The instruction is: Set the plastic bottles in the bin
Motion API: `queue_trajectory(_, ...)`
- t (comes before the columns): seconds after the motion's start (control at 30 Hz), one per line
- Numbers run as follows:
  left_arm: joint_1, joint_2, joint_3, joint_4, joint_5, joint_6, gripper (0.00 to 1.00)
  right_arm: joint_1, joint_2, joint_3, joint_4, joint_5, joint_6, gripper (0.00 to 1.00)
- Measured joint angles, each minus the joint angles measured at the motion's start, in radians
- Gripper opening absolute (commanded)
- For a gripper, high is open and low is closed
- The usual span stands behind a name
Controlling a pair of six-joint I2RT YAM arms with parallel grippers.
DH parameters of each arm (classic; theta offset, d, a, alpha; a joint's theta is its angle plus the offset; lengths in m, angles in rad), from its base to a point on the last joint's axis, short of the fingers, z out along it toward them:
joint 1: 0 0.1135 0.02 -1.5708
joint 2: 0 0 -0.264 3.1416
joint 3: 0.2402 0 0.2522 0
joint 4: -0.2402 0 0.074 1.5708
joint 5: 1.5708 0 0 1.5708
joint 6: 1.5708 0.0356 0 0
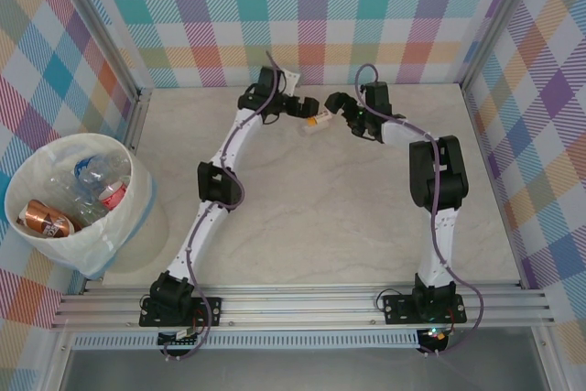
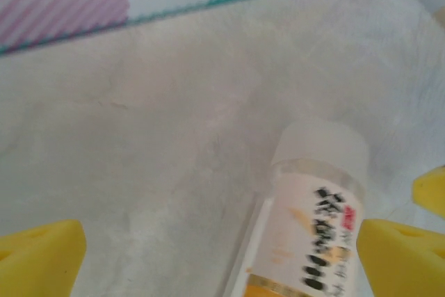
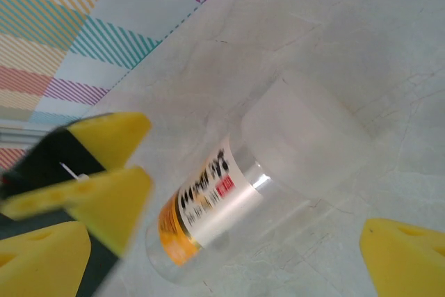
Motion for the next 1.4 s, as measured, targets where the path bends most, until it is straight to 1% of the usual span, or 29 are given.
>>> queue_trajectory(0.2,-0.077,0.008,-0.003,-0.098,0.027,0.126,1.0,0.0,0.02,0.001,0.011,-0.001,0.108,1.0)
queue_trajectory(0.23,-0.085,0.008,-0.003,-0.119,0.011,0.134,1.0,0.0,0.024,0.001,-0.006,-0.011,0.121,1.0)
queue_trajectory(0.3,-0.091,0.008,-0.003,-0.17,0.008,0.195,1.0,-0.005,0.038,0.004,-0.013,-0.016,0.143,1.0)
queue_trajectory(0.37,-0.09,0.008,-0.003,-0.212,-0.025,0.256,0.99,-0.006,0.052,0.005,-0.022,-0.024,0.161,1.0)
queue_trajectory(0.4,-0.09,0.008,-0.003,-0.224,-0.043,0.277,0.97,-0.005,0.055,0.005,-0.032,-0.028,0.167,1.0)
queue_trajectory(0.5,-0.095,0.007,0.0,-0.244,-0.114,0.329,0.86,-0.005,0.055,-0.002,-0.039,-0.031,0.183,1.0)
queue_trajectory(0.6,-0.106,0.006,0.0,-0.255,-0.176,0.365,0.69,-0.007,0.03,-0.056,0.0,-0.011,0.204,1.0)
queue_trajectory(0.63,-0.111,0.005,0.0,-0.26,-0.193,0.368,0.64,-0.01,-0.001,-0.092,0.005,0.001,0.207,1.0)
queue_trajectory(0.73,-0.126,0.0,0.0,-0.281,-0.221,0.366,0.55,-0.021,-0.129,-0.201,0.006,0.039,0.205,1.0)
queue_trajectory(0.9,-0.141,-0.024,0.0,-0.352,-0.208,0.325,0.47,-0.05,-0.42,-0.331,-0.022,0.12,0.143,1.0)
queue_trajectory(1.03,-0.143,-0.085,-0.01,-0.433,-0.178,0.274,0.46,-0.066,-0.644,-0.407,-0.079,0.192,0.062,1.0)
queue_trajectory(1.13,-0.143,-0.184,-0.013,-0.501,-0.15,0.258,0.45,-0.066,-0.788,-0.485,-0.133,0.236,0.011,1.0)
queue_trajectory(1.2,-0.143,-0.278,-0.022,-0.536,-0.14,0.258,0.44,-0.065,-0.869,-0.542,-0.171,0.263,-0.017,1.0)
queue_trajectory(1.23,-0.14,-0.356,-0.066,-0.535,-0.138,0.257,0.43,-0.064,-0.908,-0.573,-0.191,0.278,-0.029,1.0)
queue_trajectory(1.3,-0.135,-0.563,-0.259,-0.488,-0.14,0.25,0.45,-0.064,-0.973,-0.626,-0.228,0.307,-0.047,1.0)
queue_trajectory(1.33,-0.135,-0.708,-0.421,-0.428,-0.151,0.245,0.49,-0.064,-1.003,-0.653,-0.245,0.322,-0.055,1.0)
queue_trajectory(1.37,-0.134,-0.861,-0.592,-0.356,-0.161,0.239,0.49,-0.064,-1.03,-0.674,-0.261,0.337,-0.065,0.99)
queue_trajectory(1.4,-0.133,-0.978,-0.714,-0.301,-0.171,0.236,0.49,-0.064,-1.049,-0.69,-0.273,0.349,-0.072,1.0)
